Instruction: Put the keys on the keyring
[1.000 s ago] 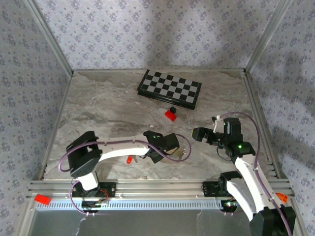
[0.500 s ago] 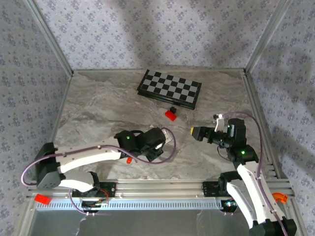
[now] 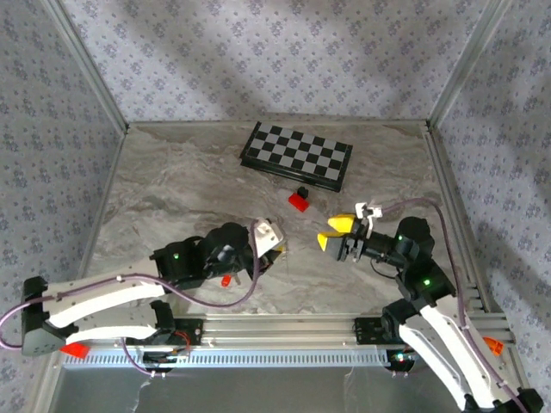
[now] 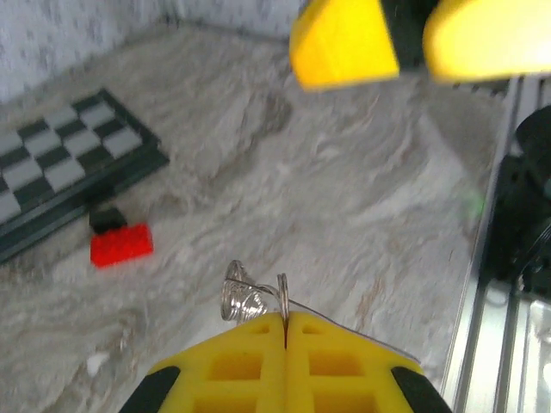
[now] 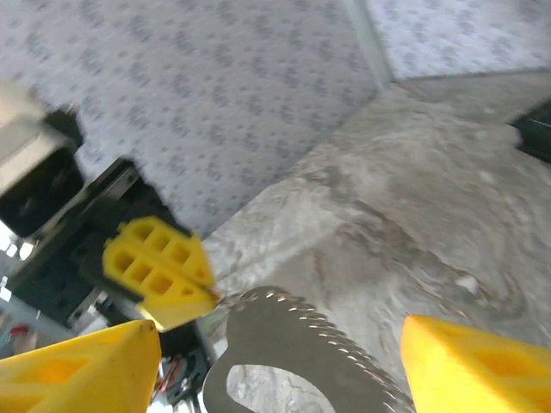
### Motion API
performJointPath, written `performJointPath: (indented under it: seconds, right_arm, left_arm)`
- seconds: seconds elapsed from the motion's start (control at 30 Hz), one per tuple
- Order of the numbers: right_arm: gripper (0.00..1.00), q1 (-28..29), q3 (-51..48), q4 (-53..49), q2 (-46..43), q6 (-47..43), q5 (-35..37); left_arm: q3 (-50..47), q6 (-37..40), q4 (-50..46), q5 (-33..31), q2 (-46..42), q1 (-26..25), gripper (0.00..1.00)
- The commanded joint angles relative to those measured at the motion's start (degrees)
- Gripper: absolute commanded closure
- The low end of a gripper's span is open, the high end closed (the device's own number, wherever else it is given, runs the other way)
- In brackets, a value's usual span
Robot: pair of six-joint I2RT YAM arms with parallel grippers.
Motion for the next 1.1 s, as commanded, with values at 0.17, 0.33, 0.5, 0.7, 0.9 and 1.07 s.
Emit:
performJointPath:
  seconds: [0.17, 0.33, 0.5, 0.7, 0.9, 1.07]
  right_arm:
    - [0.45, 8.7, 3.6, 3.9, 1.0, -5.7, 2.9]
    - [0.59, 11.4, 5.0, 5.4, 1.4, -7.9, 2.3]
    - [0.65, 15.4, 5.5, 6.7, 1.5, -11.7, 1.0]
    - [0.67, 19.2, 5.7, 5.9, 1.4, -16.7, 1.7]
    - [0.70, 20.7, 5.2, 6.6, 0.3, -19.4, 3.2]
    - [0.73, 21.5, 5.0, 7.3, -0.1, -20.8, 4.4]
  left_arm:
    - [-3.7, 3.8, 17.4, 7.7, -5.7, 0.6, 1.00]
    - [-5.9, 2.4, 25.0, 13.8, -7.7, 0.9, 1.00]
    - [-6.8, 0.8, 29.1, 18.4, -8.0, 1.3, 1.00]
    - [-5.7, 0.8, 28.1, 21.2, -6.5, 1.3, 1.00]
    - [-4.7, 1.7, 26.6, 23.1, -6.0, 1.3, 1.00]
    - [-4.0, 1.6, 26.5, 25.8, -5.1, 1.3, 1.00]
